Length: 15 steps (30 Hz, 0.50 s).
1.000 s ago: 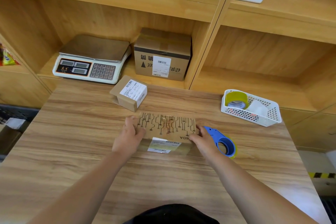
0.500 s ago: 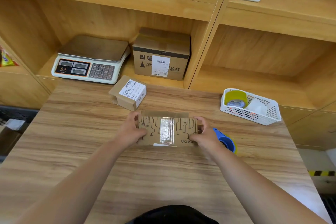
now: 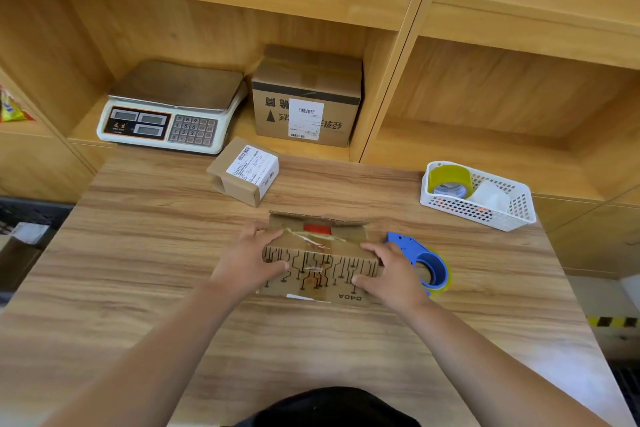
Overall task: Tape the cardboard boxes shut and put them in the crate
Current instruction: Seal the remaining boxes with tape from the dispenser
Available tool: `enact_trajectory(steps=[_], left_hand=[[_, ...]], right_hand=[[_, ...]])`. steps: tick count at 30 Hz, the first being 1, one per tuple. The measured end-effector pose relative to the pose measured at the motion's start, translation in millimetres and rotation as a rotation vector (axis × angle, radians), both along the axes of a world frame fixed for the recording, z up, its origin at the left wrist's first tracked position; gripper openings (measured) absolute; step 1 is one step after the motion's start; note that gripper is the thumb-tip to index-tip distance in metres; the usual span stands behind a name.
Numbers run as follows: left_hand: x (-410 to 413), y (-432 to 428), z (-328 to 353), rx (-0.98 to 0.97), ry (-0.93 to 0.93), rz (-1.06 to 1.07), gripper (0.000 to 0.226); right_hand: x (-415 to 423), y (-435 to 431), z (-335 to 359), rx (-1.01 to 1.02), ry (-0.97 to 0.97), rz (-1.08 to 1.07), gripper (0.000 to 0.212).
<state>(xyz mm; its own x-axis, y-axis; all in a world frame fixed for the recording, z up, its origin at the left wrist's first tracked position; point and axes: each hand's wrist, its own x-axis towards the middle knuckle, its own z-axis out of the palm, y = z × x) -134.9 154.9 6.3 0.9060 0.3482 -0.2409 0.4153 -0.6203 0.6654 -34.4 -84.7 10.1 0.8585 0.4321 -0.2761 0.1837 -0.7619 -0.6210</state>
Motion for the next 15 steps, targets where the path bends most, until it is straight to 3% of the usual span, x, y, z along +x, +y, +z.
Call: enact_trajectory(steps=[9,12,15], left_hand=[[-22,-18,-33,0.024,0.055,-0.012,0.058],[-24,-23,-35,0.139,0.030,-0.001,0.061],[-20,-26,-33,0.330,-0.044,0.011,0.076]], right_hand=[[-20,-6,-34,-0.009,-0.083,0.005,0.028],[-19,-6,-35,-0.050,-0.136,0.018,0.032],[-16,-3,-29,-0.125,-0.245,0.025,0.049]])
